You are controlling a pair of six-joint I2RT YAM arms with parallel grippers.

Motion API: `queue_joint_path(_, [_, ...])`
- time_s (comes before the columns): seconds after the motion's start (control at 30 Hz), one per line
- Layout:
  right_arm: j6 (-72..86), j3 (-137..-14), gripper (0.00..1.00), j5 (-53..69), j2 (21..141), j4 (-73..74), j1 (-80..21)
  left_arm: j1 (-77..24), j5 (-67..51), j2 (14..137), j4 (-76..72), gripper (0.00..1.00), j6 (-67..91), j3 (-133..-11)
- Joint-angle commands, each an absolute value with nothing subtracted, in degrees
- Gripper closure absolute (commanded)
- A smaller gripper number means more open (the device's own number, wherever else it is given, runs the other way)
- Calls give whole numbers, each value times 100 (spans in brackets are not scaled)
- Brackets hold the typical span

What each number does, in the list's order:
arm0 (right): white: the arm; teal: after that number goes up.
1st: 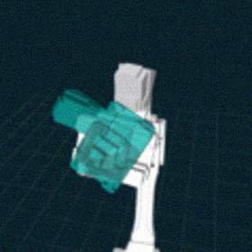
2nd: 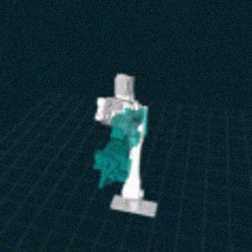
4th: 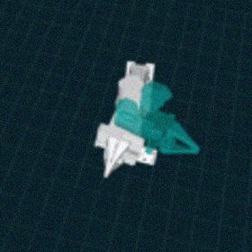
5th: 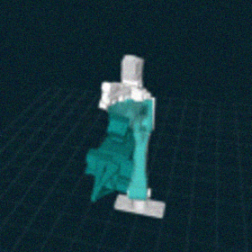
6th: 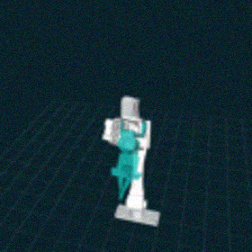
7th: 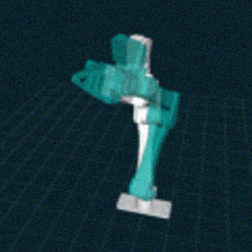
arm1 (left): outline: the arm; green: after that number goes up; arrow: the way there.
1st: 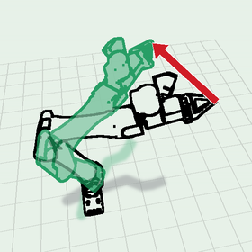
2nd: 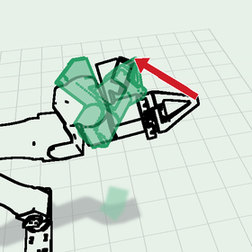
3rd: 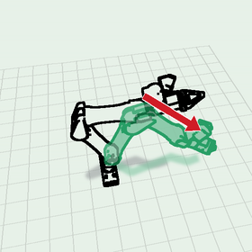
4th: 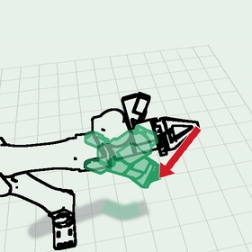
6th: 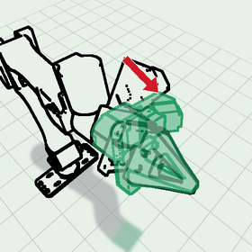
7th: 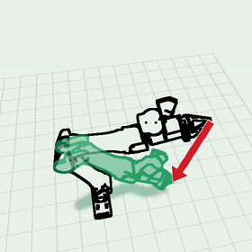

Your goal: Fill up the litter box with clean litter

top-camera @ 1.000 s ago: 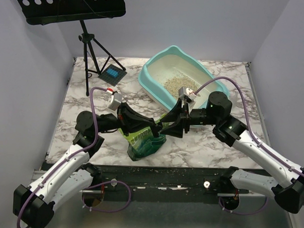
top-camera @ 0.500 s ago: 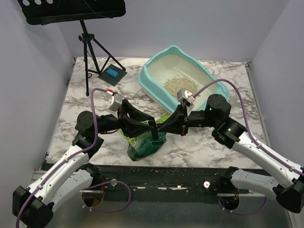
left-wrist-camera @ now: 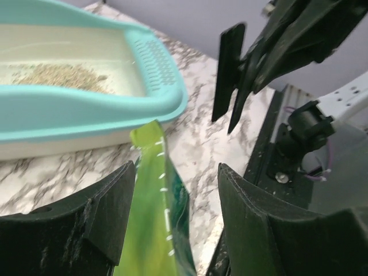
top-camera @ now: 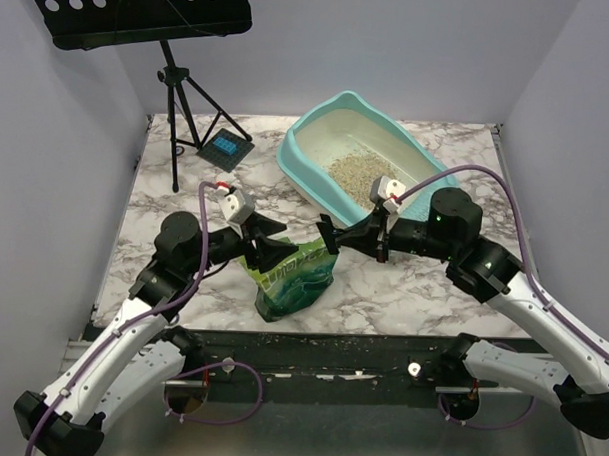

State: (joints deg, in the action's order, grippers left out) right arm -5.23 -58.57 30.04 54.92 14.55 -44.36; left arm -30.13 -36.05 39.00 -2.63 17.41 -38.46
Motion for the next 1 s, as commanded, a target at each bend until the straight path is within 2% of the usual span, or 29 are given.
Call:
queue_joint_path(0.0, [-1800, -6152, 100, 1971, 5493, 2267, -4465, -3050, -2725, 4174, 1071, 33, 941, -4060])
queue_joint_path(0.17, [-2626, -6485, 100, 1792, 5730, 2679, -4465, -3173, -2488, 4482, 1537, 37, 791, -4157])
queue_joint_path(0.27, [-2987, -6925, 100, 1942, 6090, 3215, -4465, -3260, -2435, 4631, 1784, 49, 738, -4227])
queue_joint_path(0.37, [-3225, -7232, 100, 1986, 6424, 3550, -4465, -3322, -2478, 4711, 1924, 54, 765, -4263])
queue_joint_path(0.97, [-3542, -7734, 100, 2083, 7321, 3937, -4351, -3542, -2338, 4377, 2724, 53, 695, -4491])
